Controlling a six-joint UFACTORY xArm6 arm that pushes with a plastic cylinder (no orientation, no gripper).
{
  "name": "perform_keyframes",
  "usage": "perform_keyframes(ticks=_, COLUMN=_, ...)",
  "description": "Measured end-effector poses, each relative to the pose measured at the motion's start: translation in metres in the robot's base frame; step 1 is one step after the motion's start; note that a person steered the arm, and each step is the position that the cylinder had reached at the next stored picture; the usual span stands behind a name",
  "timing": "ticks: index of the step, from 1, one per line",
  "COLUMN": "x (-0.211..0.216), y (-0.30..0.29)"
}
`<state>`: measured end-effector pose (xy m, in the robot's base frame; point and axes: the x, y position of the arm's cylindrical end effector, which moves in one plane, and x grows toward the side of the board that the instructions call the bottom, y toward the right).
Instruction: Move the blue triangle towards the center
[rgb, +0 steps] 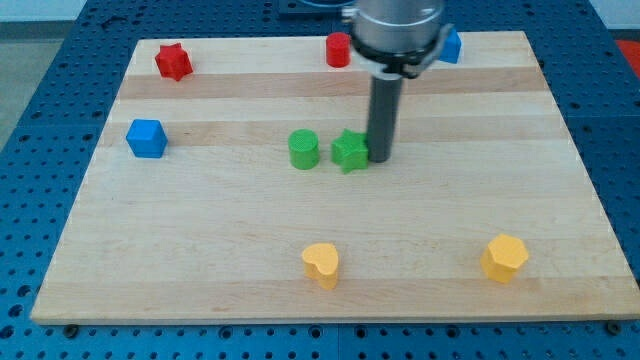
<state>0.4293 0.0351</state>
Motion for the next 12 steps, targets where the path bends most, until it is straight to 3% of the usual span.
perform_keyframes(ticks=1, x=0.007, y=0.004)
perform_keyframes(ticks=2, x=-0.014, y=0.055)
perform_keyframes(ticks=3, x=-0.072, y=0.112)
perform_keyframes(ticks=4, x=-0.104, y=0.179)
perform_keyframes(ticks=6, x=-0.238, y=0.208)
perform_keyframes(ticks=10, x=-0.208, y=0.113)
perform_keyframes(ticks=12, x=-0.143, y=0.066)
